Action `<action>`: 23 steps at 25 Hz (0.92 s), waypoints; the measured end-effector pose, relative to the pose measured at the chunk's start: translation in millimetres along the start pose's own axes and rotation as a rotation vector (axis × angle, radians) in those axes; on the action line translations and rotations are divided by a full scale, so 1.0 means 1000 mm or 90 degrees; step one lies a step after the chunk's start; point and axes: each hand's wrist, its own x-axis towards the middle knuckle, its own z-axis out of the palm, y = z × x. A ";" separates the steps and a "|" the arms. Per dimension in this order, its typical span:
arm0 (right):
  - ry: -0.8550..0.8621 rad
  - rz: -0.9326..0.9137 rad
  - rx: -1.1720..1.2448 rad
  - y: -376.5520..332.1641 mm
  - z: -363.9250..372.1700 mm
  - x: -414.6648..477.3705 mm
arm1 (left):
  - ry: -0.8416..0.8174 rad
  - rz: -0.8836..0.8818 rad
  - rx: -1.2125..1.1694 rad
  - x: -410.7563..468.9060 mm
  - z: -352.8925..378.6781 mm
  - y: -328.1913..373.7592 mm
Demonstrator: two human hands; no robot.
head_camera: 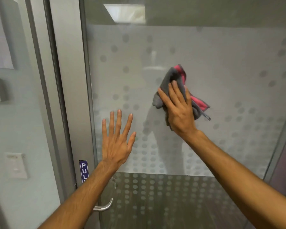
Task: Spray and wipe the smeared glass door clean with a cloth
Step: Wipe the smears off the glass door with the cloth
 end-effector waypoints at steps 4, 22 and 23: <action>-0.062 -0.193 0.006 -0.029 0.016 -0.030 | 0.014 0.014 0.003 0.003 -0.002 -0.008; -0.332 -0.075 0.182 -0.081 -0.079 -0.186 | -0.325 -0.161 -0.586 -0.027 -0.065 0.103; -0.338 -0.053 0.210 -0.082 -0.085 -0.188 | -0.351 -0.153 -0.567 -0.024 -0.066 0.104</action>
